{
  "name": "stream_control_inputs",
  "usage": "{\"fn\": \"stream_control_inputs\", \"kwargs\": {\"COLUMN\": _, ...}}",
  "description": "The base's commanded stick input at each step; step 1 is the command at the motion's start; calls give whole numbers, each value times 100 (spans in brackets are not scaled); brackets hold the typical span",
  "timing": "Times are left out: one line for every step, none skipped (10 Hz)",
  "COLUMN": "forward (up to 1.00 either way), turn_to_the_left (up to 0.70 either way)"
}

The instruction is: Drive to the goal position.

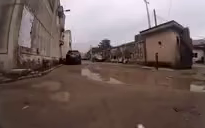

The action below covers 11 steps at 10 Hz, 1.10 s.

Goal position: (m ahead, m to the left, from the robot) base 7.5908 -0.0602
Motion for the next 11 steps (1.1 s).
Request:
{"fn": "stream_control_inputs", "kwargs": {"forward": 0, "turn_to_the_left": 0}}
{"fn": "stream_control_inputs", "kwargs": {"forward": 0, "turn_to_the_left": 0}}
{"fn": "stream_control_inputs", "kwargs": {"forward": 50, "turn_to_the_left": 0}}
{"fn": "stream_control_inputs", "kwargs": {"forward": 50, "turn_to_the_left": 0}}
{"fn": "stream_control_inputs", "kwargs": {"forward": 50, "turn_to_the_left": 0}}
{"fn": "stream_control_inputs", "kwargs": {"forward": 50, "turn_to_the_left": 0}}
{"fn": "stream_control_inputs", "kwargs": {"forward": 50, "turn_to_the_left": 0}}
{"fn": "stream_control_inputs", "kwargs": {"forward": 50, "turn_to_the_left": 0}}
{"fn": "stream_control_inputs", "kwargs": {"forward": 50, "turn_to_the_left": 0}}
{"fn": "stream_control_inputs", "kwargs": {"forward": 50, "turn_to_the_left": 0}}
{"fn": "stream_control_inputs", "kwargs": {"forward": 50, "turn_to_the_left": 0}}
